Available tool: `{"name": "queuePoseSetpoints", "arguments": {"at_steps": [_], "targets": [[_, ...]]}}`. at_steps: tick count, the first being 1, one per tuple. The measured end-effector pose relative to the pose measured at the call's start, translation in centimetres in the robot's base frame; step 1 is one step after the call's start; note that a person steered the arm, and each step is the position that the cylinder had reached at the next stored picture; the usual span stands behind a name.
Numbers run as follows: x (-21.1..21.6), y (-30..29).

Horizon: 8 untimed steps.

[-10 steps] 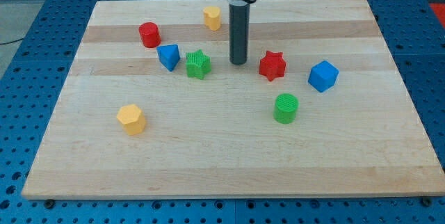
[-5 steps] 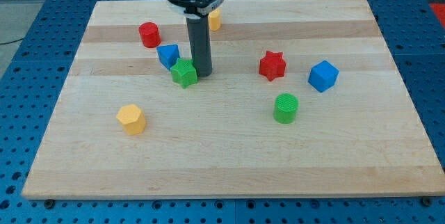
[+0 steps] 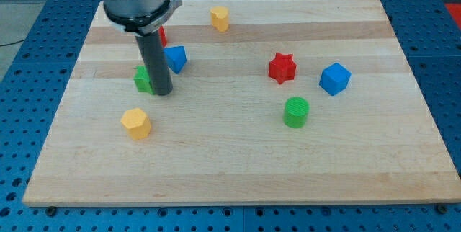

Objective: Move the green star to the top left

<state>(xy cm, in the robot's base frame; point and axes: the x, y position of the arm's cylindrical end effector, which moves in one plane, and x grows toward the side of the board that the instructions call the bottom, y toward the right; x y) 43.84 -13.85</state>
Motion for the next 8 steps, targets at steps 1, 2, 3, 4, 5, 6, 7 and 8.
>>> {"name": "queuePoseSetpoints", "arguments": {"at_steps": [1,2,3,4,5,6,7,8], "targets": [[0.0,-2.8],[0.0,-5.0],[-0.9,-4.8],[-3.0,-4.4],[-5.0,-4.8],[-6.3,-5.1],[-8.5,-5.1],[-10.7,-5.1]]}}
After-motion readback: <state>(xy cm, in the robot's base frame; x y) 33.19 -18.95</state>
